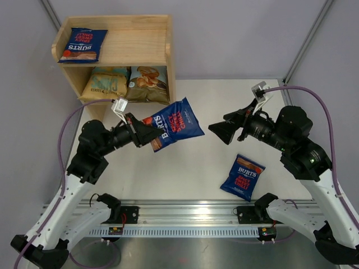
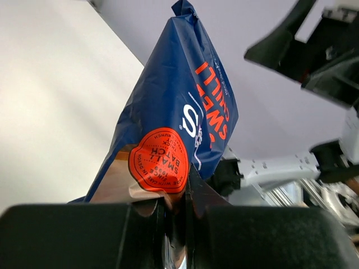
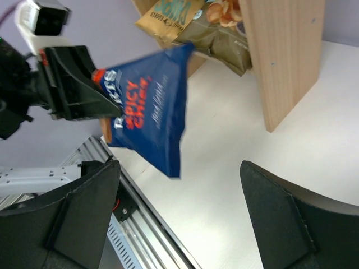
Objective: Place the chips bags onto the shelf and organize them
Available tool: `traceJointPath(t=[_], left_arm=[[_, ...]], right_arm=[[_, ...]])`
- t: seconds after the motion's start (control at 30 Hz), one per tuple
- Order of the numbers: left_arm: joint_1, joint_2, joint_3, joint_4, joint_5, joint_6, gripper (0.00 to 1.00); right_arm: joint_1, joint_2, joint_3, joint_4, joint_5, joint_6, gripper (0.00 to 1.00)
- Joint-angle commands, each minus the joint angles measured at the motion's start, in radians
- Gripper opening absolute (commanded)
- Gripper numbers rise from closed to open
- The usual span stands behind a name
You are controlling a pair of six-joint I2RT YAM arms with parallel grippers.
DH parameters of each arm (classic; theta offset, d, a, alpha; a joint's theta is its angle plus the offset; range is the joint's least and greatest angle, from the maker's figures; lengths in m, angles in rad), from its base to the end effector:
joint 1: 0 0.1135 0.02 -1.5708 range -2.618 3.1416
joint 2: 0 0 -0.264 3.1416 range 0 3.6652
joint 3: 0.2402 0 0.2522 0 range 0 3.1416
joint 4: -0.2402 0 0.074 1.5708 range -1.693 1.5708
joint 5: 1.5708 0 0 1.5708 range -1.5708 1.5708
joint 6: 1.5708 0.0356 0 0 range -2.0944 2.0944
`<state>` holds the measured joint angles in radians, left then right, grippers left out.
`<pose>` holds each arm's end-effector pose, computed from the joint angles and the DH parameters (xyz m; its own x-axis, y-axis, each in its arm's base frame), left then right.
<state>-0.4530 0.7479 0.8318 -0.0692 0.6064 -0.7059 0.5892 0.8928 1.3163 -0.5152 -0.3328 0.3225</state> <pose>0.1429 -0.0921 0.3749 -0.5556 -0.3224 -0.7664 0.6722 0.3683 -0.6423 0.1268 0.0987 0.4646 -0.3244 0.1435 -0.9350 -0.7305 0.5899 0.3440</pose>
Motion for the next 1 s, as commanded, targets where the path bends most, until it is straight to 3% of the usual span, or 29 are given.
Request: traceJointPath(t=[0.0,0.13,0.33,0.57,0.97], left_arm=[[-0.003,0.011,0.194,-0.200,-0.161,0.095,0.00],[0.032,0.083,0.393,-0.371,-0.324,0.086,0.00],[0.118,0.205,0.699,-0.520,-0.428,0.039,0.00],[0.322,0.424,0.983,-0.573,-0.456,-0.089,0.00],[0.415,0.777,1.285,-0.560,-0.557,-0.300,0.00]], right_arm=[[0.004,-0.040,-0.008,-0.042,0.127,-0.020,0.96],[0.004,-0.071,-0.055,-0.054,0.173,-0.008,0.97],[0.004,-0.100,-0.110,-0.039,0.224,0.027,0.99],[0.004,-0.144,-0.186,0.007,0.256,0.069,0.99],[0.004,-0.176,-0.255,0.041,0.244,0.079,0.99]])
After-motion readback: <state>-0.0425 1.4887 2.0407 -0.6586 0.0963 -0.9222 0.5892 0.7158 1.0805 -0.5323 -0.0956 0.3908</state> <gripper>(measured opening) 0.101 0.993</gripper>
